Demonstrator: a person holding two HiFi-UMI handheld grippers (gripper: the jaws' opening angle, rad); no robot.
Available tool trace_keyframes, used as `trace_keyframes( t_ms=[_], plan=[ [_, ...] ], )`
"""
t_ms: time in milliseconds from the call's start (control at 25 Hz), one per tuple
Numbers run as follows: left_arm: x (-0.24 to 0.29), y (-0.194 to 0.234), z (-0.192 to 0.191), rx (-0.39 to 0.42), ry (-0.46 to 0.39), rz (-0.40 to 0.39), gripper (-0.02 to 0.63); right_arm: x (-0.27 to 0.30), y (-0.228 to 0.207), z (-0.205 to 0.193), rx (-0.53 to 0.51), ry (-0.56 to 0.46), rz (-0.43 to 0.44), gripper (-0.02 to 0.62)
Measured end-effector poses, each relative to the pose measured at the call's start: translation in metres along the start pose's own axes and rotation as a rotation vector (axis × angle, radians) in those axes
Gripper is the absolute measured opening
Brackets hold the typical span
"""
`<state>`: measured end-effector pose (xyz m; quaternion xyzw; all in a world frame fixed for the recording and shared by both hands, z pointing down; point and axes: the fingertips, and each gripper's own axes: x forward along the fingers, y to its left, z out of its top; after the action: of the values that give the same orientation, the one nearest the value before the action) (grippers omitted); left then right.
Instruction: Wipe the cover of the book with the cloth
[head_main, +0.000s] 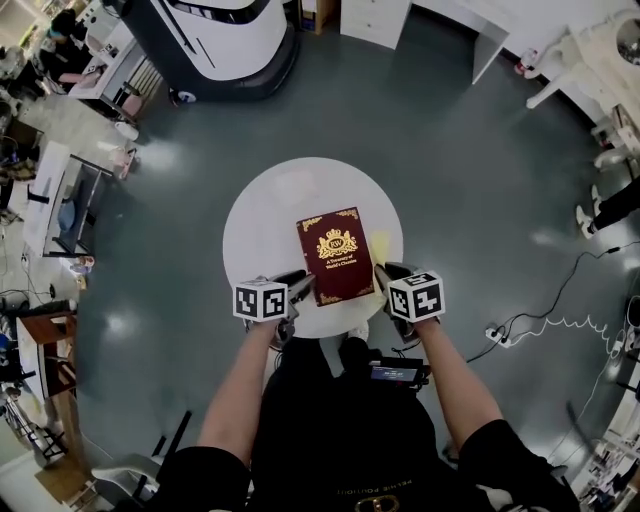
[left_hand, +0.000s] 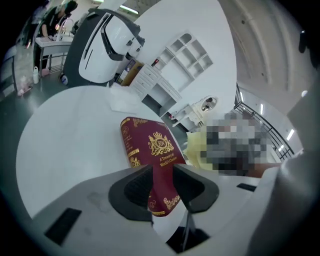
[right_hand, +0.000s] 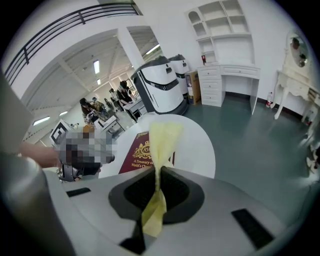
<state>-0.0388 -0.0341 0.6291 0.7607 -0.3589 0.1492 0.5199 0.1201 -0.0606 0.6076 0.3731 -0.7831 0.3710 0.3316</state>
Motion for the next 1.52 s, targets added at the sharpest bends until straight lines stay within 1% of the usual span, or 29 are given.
trace_keyframes(
  t_ms=[80,200,280,400,560,640,840,1000,1120,1160,1320,1400,1520],
  plan=[
    [-0.008,-0.004,0.01,0.021,-0.043,0.014,0.099,-0.006,0.004,0.013,-0.028,-0.029,0.01,0.078],
    [-0.017,-0.021,0.025,0.04,-0.096,-0.007,0.072,-0.017,0.013,0.033,-0.078,-0.081,0.033,0.079],
    [-0.024,-0.035,0.035,0.069,-0.124,-0.011,0.055,-0.027,0.02,0.045,-0.116,-0.115,0.049,0.078],
    [-0.035,-0.052,0.049,0.103,-0.175,-0.011,0.042,-0.042,0.028,0.062,-0.167,-0.163,0.069,0.078],
    [-0.047,-0.065,0.058,0.137,-0.216,0.011,0.027,-0.062,0.039,0.081,-0.22,-0.227,0.091,0.078],
    [-0.053,-0.071,0.062,0.145,-0.252,0.018,0.02,-0.072,0.043,0.089,-0.248,-0.258,0.097,0.078],
    [-0.071,-0.092,0.063,0.159,-0.363,0.003,0.011,-0.092,0.05,0.095,-0.297,-0.31,0.111,0.078],
    [-0.083,-0.107,0.048,0.17,-0.416,0.01,0.01,-0.102,0.055,0.086,-0.33,-0.317,0.129,0.078],
    [-0.087,-0.115,0.028,0.192,-0.419,0.041,0.01,-0.106,0.058,0.074,-0.343,-0.313,0.146,0.078],
    [-0.087,-0.118,0.021,0.217,-0.409,0.059,0.011,-0.107,0.058,0.071,-0.348,-0.311,0.15,0.079],
    [-0.085,-0.132,-0.005,0.364,-0.337,0.125,0.011,-0.112,0.059,0.054,-0.344,-0.296,0.155,0.079],
    [-0.085,-0.137,-0.015,0.421,-0.315,0.138,0.011,-0.116,0.062,0.041,-0.335,-0.284,0.154,0.079],
    [-0.089,-0.145,-0.026,0.487,-0.299,0.134,0.011,-0.125,0.068,0.024,-0.325,-0.283,0.139,0.079]
  ],
)
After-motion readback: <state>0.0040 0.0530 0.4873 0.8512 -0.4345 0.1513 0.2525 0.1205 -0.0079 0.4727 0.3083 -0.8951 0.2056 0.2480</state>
